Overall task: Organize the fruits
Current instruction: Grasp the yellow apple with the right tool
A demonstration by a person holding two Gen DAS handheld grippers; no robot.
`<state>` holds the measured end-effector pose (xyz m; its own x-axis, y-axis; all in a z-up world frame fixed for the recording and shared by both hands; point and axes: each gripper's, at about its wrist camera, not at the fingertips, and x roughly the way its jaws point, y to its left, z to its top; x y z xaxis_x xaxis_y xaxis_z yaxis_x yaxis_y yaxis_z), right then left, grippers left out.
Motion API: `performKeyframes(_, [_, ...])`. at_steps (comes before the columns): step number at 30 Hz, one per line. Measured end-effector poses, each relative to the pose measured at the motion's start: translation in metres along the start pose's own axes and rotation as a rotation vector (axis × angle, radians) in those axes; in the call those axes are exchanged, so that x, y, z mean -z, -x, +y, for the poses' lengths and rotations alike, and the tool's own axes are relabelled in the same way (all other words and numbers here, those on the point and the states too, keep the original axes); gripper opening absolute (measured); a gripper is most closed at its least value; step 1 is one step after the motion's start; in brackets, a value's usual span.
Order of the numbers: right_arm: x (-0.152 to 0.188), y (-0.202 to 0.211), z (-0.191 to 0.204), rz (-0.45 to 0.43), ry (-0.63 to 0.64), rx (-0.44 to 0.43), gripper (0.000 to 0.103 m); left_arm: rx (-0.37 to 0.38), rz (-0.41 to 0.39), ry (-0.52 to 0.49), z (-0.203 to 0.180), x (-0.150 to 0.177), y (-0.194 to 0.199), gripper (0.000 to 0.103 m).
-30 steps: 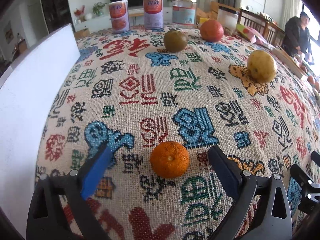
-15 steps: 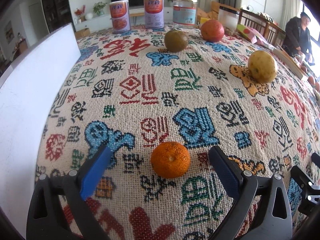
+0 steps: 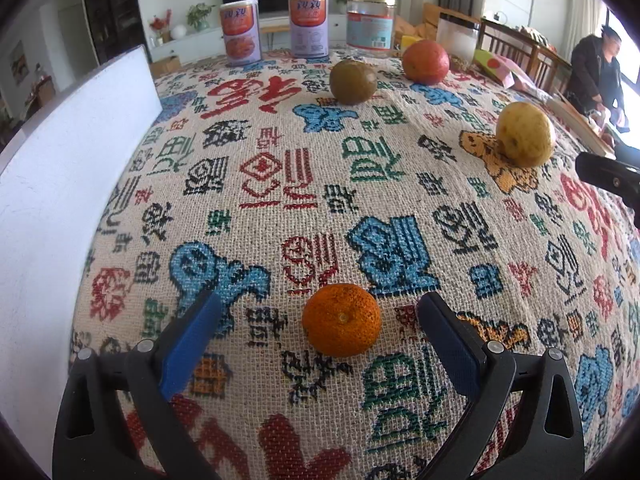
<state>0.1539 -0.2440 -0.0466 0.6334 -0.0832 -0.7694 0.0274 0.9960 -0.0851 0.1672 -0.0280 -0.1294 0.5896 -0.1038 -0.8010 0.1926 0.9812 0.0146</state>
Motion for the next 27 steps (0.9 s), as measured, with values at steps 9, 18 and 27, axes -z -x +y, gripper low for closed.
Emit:
performKeyframes(9, [-0.062, -0.101, 0.020, 0.149, 0.164, 0.024, 0.056, 0.002, -0.001, 0.002, 0.001, 0.000, 0.000, 0.100])
performKeyframes(18, [-0.008, -0.075, -0.053, 0.313, -0.490, -0.645, 0.054, 0.002, -0.001, 0.003, 0.001, 0.000, 0.000, 0.100])
performKeyframes(27, [0.014, -0.070, -0.068, 0.255, -0.465, -0.562, 0.069, 0.001, 0.000, 0.003, 0.000, 0.000, 0.000, 0.100])
